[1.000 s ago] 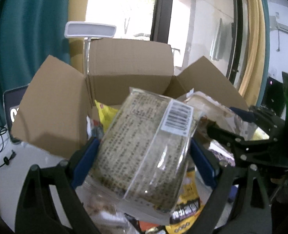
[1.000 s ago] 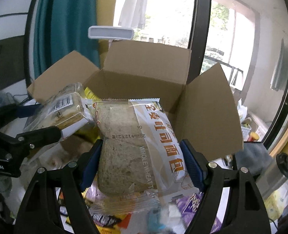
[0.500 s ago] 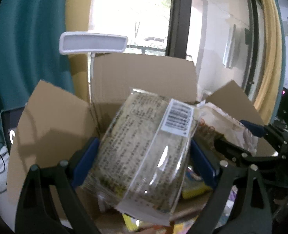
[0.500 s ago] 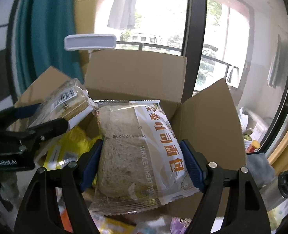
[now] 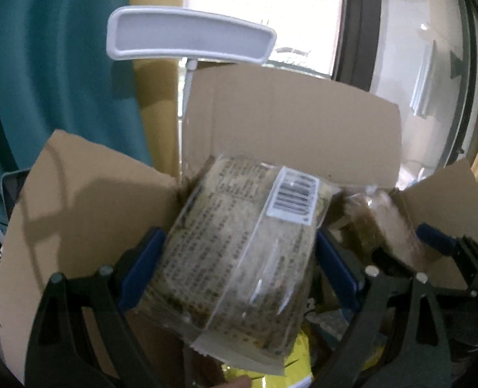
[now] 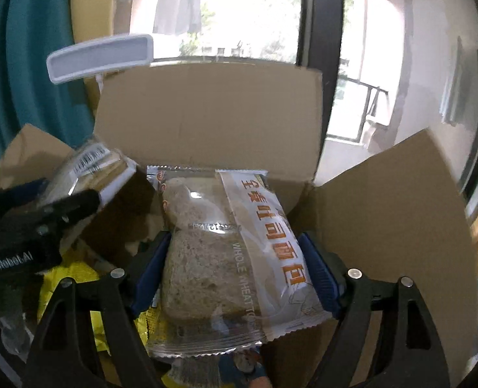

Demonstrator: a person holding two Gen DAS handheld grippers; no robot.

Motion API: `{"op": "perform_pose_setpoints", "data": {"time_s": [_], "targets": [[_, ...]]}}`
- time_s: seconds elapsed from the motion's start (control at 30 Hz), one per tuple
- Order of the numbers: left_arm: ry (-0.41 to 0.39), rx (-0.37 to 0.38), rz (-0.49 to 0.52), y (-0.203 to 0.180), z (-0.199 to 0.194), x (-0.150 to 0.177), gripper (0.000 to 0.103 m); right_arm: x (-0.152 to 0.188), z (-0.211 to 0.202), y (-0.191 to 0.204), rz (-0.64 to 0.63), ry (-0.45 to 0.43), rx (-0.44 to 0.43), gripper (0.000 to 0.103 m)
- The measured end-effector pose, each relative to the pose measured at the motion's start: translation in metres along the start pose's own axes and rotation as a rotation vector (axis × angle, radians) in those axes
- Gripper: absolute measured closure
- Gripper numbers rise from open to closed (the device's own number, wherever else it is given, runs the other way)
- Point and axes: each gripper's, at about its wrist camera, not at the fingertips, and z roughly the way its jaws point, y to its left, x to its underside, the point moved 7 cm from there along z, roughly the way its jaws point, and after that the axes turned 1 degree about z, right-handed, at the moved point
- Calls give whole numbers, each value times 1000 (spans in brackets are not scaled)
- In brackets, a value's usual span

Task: Organize snacks
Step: 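Lower both bread packs into the box and open both grippers, then move both grippers back out of the box toward the remaining packs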

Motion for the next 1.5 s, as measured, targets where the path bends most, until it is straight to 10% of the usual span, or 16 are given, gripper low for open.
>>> {"op": "perform_pose_setpoints", "data": {"time_s": [1.5], "targets": [[-40,112,88,-42,-112,67,0,57,-99,6,-14,-43,-9,16]]}}
